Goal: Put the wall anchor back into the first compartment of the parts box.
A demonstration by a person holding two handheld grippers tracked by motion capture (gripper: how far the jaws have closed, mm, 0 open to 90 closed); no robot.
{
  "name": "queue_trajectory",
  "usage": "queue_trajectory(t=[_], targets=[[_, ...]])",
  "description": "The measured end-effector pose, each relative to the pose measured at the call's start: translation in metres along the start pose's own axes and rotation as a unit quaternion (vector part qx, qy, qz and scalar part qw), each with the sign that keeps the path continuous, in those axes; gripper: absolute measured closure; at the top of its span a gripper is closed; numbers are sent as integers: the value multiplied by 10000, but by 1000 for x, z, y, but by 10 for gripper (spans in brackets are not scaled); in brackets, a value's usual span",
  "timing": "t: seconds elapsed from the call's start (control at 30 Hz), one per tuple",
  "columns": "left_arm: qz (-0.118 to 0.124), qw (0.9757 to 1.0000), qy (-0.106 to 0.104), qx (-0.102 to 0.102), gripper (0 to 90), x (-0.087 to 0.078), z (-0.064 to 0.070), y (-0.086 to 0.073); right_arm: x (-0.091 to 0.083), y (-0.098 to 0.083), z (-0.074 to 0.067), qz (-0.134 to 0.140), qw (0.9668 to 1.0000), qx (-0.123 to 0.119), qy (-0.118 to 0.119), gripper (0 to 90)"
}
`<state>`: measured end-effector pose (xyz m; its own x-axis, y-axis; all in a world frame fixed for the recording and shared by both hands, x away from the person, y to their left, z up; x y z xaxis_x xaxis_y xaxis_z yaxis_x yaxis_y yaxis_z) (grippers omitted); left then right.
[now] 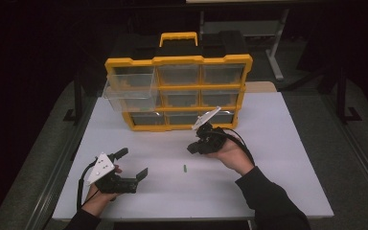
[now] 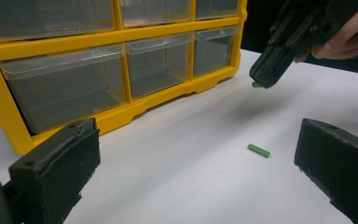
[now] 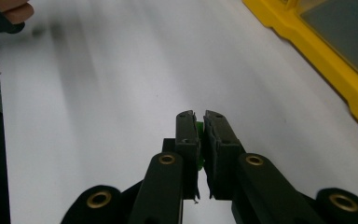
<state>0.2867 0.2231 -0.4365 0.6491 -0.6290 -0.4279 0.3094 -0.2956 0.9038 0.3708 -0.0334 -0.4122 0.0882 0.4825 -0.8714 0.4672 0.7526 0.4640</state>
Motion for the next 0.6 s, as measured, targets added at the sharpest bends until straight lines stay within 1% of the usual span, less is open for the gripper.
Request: queue_trajectory(t=[0.07, 0.1, 0.13, 0.17, 0.2, 0.23, 0.27, 0.37, 0.43, 0.47, 0.5, 0.57, 0.6], targets=[[5, 10000, -10, -13, 0, 0, 0, 0, -2, 3, -1, 28, 10000, -28, 4, 836], [-3, 10000, -13, -33, 0, 0, 0, 0, -4, 5, -2, 57, 10000, 28, 47, 836], [9, 10000, -14, -39, 0, 0, 0, 0, -5, 6, -3, 76, 9999, 20, 63, 836], [8, 10000, -20, -48, 0, 0, 0, 0, -7, 7, -1, 82, 9999, -64, 2, 836], [7, 10000, -24, -49, 0, 0, 0, 0, -8, 9, -1, 125, 9998, -121, 10, 836], [2, 10000, -20, -29, 0, 0, 0, 0, -10, 10, -2, 119, 9999, -99, 4, 836], [10, 10000, -17, -21, 0, 0, 0, 0, -11, 11, -2, 131, 9998, -139, -12, 836], [4, 10000, -18, -29, 0, 0, 0, 0, -16, 14, -3, 187, 9998, -96, -5, 836], [5, 10000, -18, -41, 0, 0, -1, 0, -19, 15, -2, 219, 9997, -137, 3, 836], [-1, 10000, -5, -8, 0, 0, -1, 0, -20, 16, -1, 229, 9996, -154, -20, 836], [-9, 10000, 2, -24, 0, 0, -1, 0, -22, 17, -1, 253, 9996, -103, 10, 836], [-6, 10000, 5, -16, 0, 0, -2, 0, -25, 19, 0, 294, 9994, -162, -5, 836], [-8, 10000, 5, -6, 0, 0, -1, 0, -27, 21, -1, 338, 9994, -99, 29, 836]])
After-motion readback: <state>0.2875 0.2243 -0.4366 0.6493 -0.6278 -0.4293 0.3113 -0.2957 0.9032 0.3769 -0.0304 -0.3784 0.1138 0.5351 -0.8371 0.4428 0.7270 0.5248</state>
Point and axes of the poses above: each handheld gripper's, and its own axes: x roughly forward along the jaws, y roughly out of its top, z roughly to its right, the point moved 5 cm from there along x, roughly forward along the jaws, and after that the axes turned 12 degrees about -z, right-handed, at the moved point
